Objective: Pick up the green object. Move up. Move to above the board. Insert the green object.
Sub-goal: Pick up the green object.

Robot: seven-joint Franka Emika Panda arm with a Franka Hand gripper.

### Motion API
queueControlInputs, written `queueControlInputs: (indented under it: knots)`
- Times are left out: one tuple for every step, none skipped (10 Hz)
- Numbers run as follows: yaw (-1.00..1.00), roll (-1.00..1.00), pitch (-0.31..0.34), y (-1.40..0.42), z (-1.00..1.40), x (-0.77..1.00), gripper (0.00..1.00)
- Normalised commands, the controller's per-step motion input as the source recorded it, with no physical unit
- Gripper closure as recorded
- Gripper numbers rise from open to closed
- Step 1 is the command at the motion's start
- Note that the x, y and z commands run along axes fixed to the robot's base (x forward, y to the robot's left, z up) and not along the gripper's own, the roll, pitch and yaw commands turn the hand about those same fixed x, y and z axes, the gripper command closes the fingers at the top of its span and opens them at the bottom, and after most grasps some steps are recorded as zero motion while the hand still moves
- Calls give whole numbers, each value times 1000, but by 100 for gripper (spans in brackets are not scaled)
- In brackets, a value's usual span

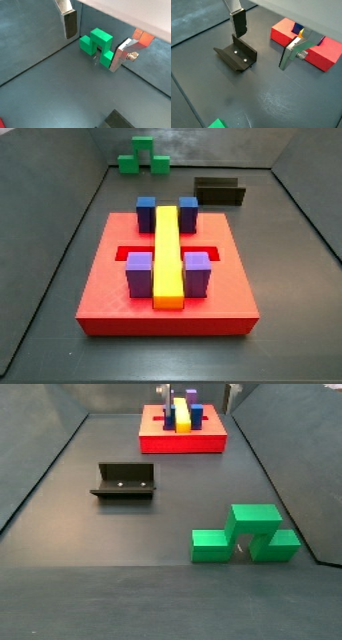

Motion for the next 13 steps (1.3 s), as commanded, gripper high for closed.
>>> queueControlInputs:
  knots:
    - [3, 227, -9, 683, -426, -26, 0]
    - [0, 170, -4, 926, -454, -117, 0]
    - [0, 150, 0, 960, -400, -120, 0]
    - [0, 90, 21, 360, -51, 0, 0]
    - [0, 91, 0, 623, -129, -226, 0]
    - [-29, 56, -3, 889, -191, -369, 0]
    - [-29, 76, -1, 817, -191, -320, 0]
    - [-43, 94, 0, 691, -191, -251, 0]
    - [-69, 119, 0, 649, -177, -263, 0]
    - [-51, 96, 0, 386, -123, -46, 0]
    - [0, 0, 0, 0, -23, 0, 0]
    - [0, 151, -50, 0, -360, -191, 0]
    - [-86, 207, -17, 0, -289, -289, 0]
